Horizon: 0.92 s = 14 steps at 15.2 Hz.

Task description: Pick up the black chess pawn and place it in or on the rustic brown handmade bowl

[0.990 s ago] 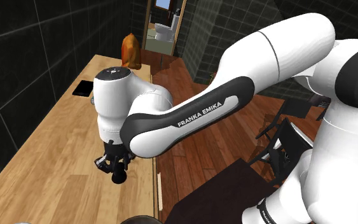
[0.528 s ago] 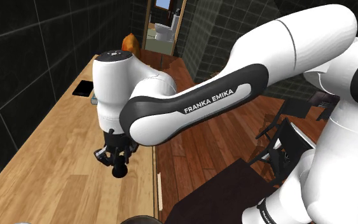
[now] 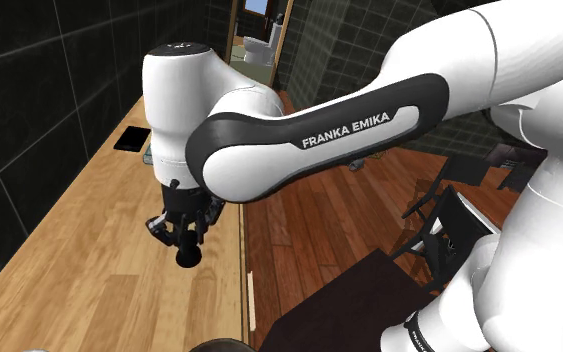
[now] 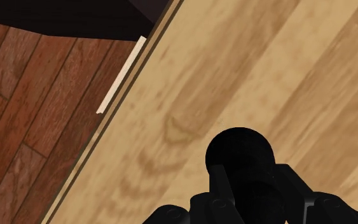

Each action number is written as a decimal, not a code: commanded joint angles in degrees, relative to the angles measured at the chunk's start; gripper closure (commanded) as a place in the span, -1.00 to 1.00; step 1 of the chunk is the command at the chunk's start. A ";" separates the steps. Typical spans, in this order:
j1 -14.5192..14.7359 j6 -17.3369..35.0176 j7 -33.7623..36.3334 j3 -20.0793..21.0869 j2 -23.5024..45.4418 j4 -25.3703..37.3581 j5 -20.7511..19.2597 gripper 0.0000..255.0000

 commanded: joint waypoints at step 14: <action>4.01 -0.35 5.91 5.76 -14.27 -12.02 8.70 1.00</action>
